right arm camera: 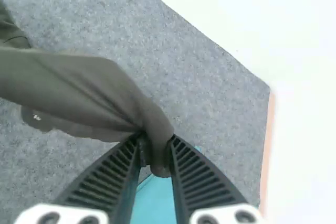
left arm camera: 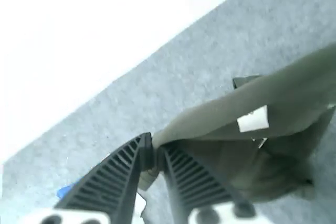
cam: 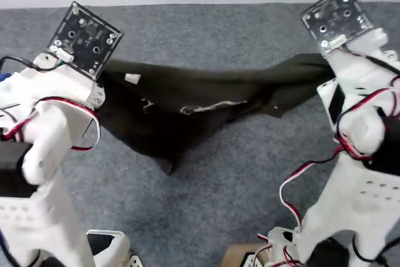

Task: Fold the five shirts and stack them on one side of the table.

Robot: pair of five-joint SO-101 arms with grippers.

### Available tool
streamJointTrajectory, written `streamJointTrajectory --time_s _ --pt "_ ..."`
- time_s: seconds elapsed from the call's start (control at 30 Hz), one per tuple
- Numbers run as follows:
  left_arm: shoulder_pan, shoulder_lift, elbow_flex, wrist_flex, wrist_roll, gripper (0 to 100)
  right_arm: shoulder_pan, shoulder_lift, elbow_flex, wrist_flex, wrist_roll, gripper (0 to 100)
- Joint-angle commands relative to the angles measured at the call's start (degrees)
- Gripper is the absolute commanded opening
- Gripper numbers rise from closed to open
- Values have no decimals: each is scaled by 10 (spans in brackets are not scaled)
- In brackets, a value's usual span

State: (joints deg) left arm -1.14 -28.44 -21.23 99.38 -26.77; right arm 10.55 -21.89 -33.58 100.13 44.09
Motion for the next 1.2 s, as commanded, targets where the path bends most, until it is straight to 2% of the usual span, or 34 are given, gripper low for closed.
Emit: streamJointTrajectory --time_s 0.0,0.17,0.27,0.4,0.57,0.73,0.83,0.97,1.17 --pt "-4 5 54 11 0 6 8 34 -21 -4 7 14" --pt "-2 69 193 10 -7 6 -14 162 -21 20 0 14" --pt "-1 134 264 9 -47 6 -36 233 -21 21 -17 14" --pt "-5 242 321 -44 -72 6 -72 319 -22 19 -18 14" --pt "-5 375 323 -107 -90 8 -95 383 -25 15 -29 14" --pt "-4 421 276 -58 -120 13 -95 393 -25 15 -39 14" --pt "-5 413 258 -33 -142 60 -95 393 -25 17 -39 14" --pt "-24 407 252 -35 -171 109 -94 392 -25 20 -39 14" --pt "-68 434 252 -31 -224 114 -87 392 -25 20 -60 14"
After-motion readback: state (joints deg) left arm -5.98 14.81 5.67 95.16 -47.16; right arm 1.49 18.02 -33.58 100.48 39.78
